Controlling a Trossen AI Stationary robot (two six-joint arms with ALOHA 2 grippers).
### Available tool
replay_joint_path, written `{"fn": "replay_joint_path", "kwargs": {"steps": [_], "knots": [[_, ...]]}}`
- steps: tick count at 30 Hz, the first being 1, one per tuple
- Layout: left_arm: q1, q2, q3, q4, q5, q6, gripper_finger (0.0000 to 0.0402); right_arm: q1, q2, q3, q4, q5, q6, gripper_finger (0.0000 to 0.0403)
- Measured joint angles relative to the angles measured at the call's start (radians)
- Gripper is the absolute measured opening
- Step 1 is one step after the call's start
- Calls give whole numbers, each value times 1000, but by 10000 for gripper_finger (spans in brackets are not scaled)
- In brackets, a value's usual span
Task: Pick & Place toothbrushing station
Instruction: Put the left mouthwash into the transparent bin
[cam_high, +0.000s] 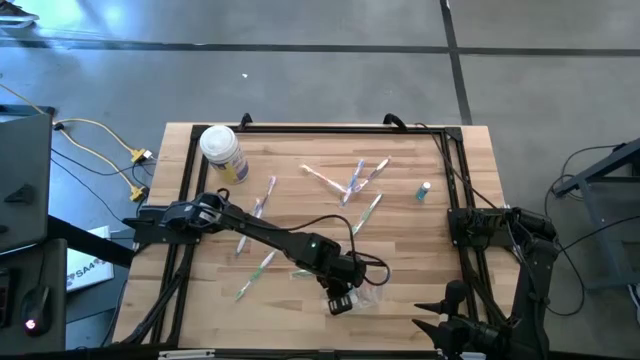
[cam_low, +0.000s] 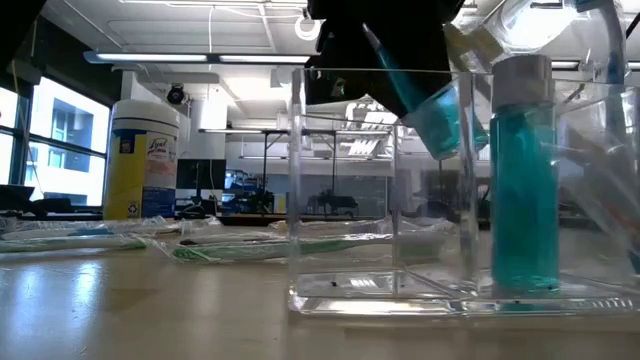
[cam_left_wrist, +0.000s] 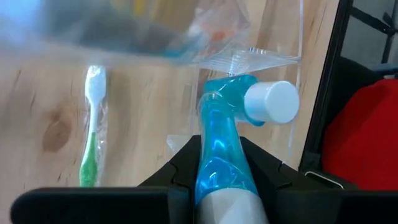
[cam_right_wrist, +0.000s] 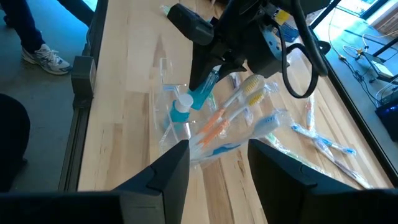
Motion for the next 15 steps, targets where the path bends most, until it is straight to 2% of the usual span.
{"fn": "replay_joint_path", "kwargs": {"steps": [8, 15], "knots": [[0, 0, 0, -7, 14, 8, 75, 0, 0, 0, 0, 0, 0, 158], [0, 0, 0, -3, 13, 11, 132, 0, 0, 0, 0, -1, 0, 158]]}}
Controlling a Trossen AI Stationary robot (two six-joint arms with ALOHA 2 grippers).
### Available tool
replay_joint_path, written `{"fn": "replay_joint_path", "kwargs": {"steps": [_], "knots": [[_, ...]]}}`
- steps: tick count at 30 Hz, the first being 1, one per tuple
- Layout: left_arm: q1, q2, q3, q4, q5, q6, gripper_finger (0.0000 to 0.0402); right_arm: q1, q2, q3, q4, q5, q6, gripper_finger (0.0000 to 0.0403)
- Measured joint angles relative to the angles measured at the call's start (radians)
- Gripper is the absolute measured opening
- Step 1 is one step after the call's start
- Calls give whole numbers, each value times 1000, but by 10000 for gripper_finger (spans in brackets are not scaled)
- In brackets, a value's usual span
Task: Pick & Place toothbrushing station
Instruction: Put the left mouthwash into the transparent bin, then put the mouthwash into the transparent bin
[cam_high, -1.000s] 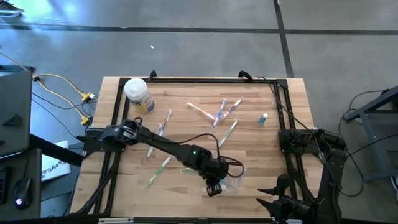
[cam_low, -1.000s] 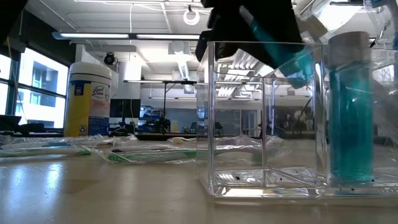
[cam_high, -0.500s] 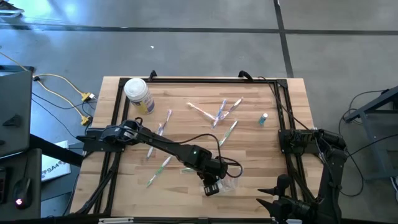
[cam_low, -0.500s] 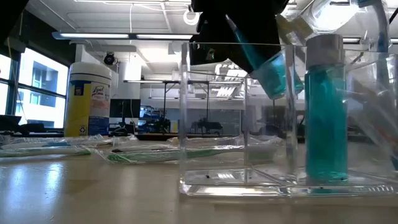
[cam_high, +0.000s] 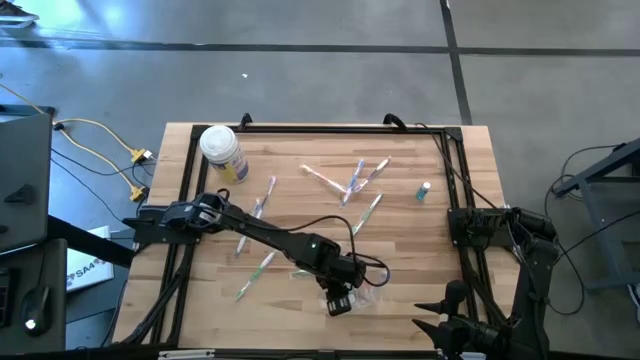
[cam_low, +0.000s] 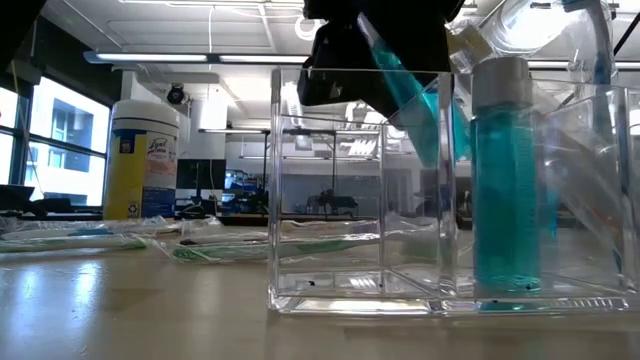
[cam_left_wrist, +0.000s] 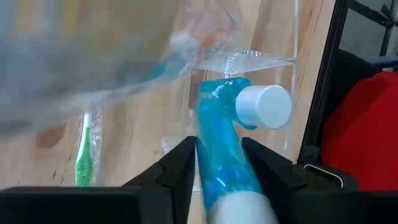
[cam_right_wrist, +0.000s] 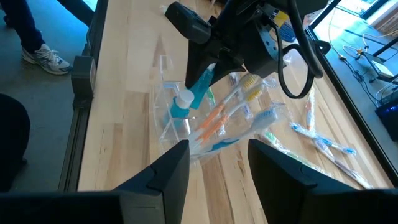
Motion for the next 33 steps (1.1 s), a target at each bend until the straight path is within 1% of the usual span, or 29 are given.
{"fn": "replay_joint_path", "kwargs": {"steps": [7, 27, 33], "knots": [[0, 0, 0, 6, -3, 0, 140, 0, 0, 0, 2, -21, 0, 157], [0, 0, 0, 27, -3, 0, 143, 0, 0, 0, 7, -20, 0, 157], [0, 0, 71, -3, -15, 21, 143, 0, 0, 0, 7, -19, 0, 158]]}}
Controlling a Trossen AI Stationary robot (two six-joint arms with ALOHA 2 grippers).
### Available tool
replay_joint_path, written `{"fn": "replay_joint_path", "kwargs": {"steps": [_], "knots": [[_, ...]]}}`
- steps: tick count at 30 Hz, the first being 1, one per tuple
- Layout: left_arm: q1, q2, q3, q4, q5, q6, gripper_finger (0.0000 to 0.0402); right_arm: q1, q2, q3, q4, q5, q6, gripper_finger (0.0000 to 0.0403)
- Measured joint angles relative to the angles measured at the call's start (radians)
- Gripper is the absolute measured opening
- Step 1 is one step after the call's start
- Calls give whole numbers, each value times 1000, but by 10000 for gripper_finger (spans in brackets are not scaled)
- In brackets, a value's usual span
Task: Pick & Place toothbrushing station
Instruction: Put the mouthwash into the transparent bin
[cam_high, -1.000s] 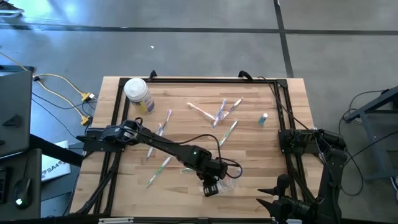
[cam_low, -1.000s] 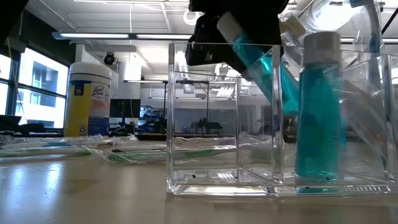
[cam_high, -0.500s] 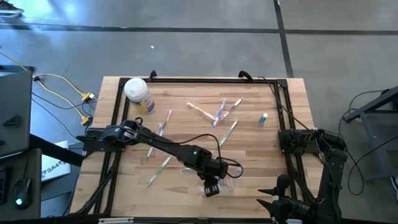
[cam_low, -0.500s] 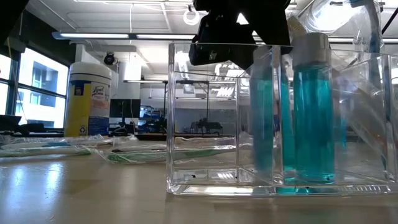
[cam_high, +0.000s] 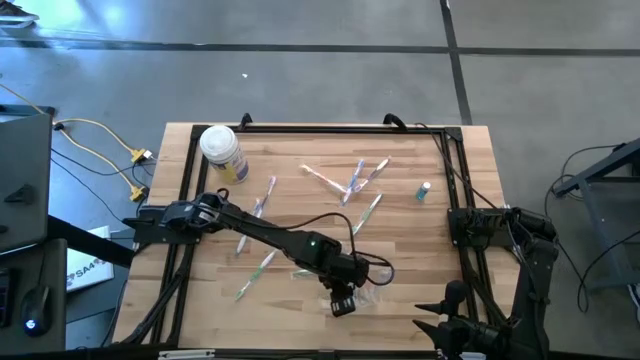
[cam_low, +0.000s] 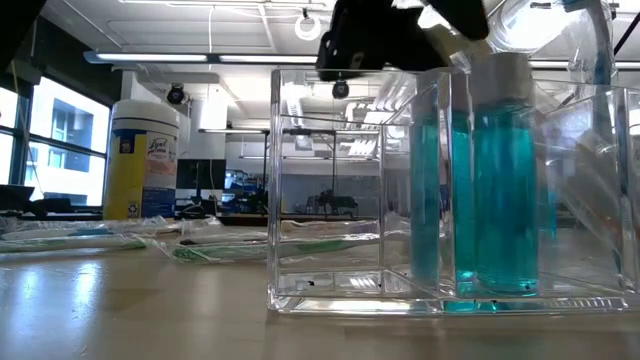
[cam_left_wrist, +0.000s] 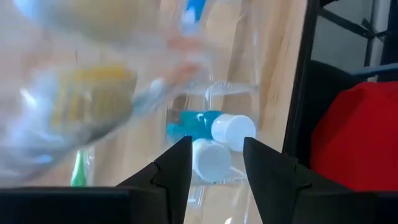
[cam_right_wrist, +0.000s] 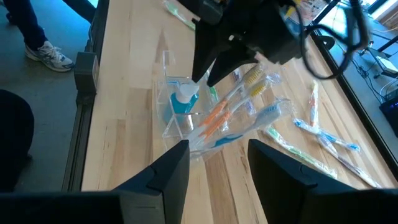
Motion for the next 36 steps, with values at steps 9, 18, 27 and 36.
{"fn": "replay_joint_path", "kwargs": {"steps": [9, 18, 27, 36], "knots": [[0, 0, 120, -178, -93, 6, 143, 0, 0, -5, 40, -15, -2, 158], [-38, -1, 203, -469, -146, -71, 143, -31, 0, -40, -44, -130, 144, 158], [-160, -1, 281, -663, -326, -168, 143, -121, -24, -42, -41, -224, 176, 202], [-274, -1, 286, -734, -364, -189, 143, -292, -165, -42, -41, -356, 82, 256]]}}
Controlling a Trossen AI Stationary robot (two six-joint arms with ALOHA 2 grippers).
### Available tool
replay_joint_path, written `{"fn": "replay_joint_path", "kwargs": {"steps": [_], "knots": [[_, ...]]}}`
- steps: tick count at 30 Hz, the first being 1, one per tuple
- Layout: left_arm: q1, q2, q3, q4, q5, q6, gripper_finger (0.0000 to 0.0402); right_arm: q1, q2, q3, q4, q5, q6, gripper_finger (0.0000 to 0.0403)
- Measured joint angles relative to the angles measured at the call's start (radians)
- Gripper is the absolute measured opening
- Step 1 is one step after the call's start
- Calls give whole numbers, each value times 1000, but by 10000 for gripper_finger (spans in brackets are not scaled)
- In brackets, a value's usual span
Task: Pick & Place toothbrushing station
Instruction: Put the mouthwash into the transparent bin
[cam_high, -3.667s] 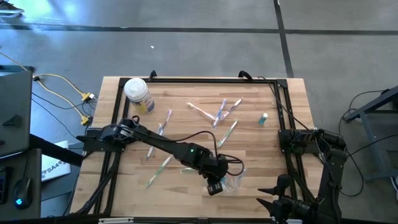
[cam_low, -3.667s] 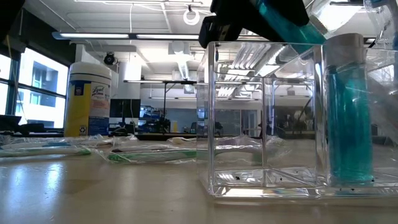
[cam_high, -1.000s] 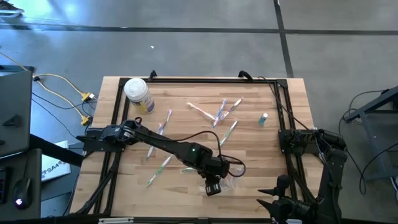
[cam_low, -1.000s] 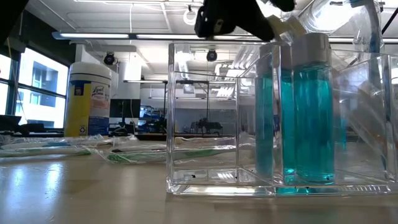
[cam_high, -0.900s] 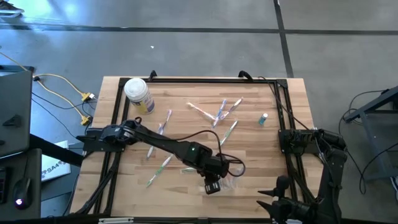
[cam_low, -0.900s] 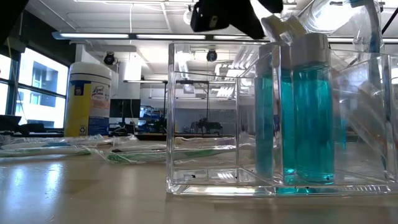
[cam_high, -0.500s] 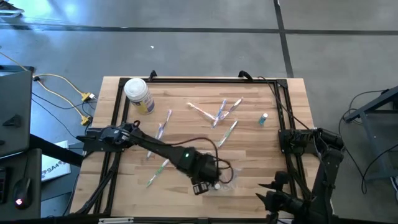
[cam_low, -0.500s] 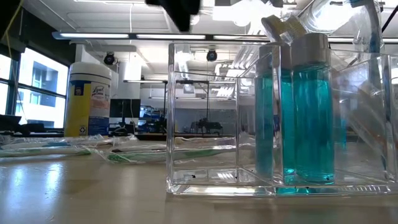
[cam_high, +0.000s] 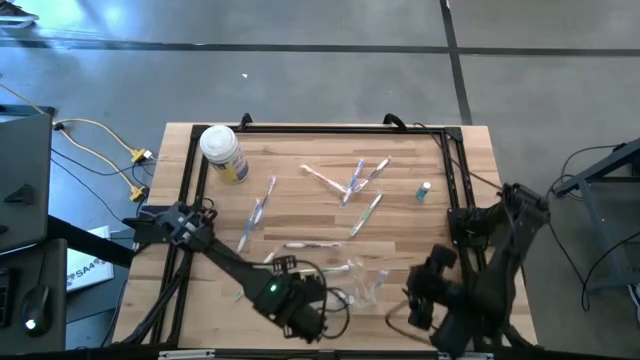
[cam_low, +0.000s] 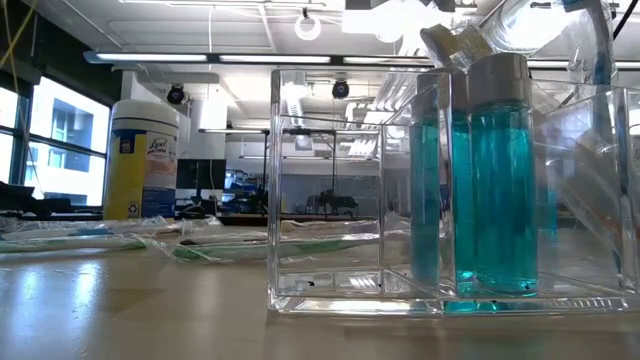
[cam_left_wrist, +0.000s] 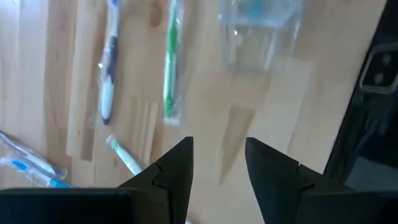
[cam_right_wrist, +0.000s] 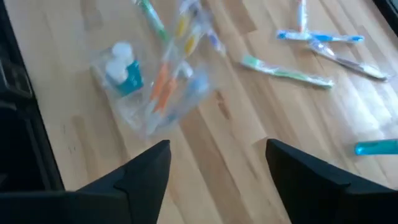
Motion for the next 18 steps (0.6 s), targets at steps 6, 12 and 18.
{"fn": "replay_joint_path", "kwargs": {"steps": [6, 12, 18], "knots": [[-74, 0, 0, 2, -14, -1, 143, -119, -150, 0, 0, 9, -108, 215], [-113, 0, 0, 2, -55, -6, 143, -272, -292, 0, -1, 13, -245, 184], [-121, 0, 0, 2, -60, -14, 143, -486, -379, 0, -2, 24, -325, 195]]}}
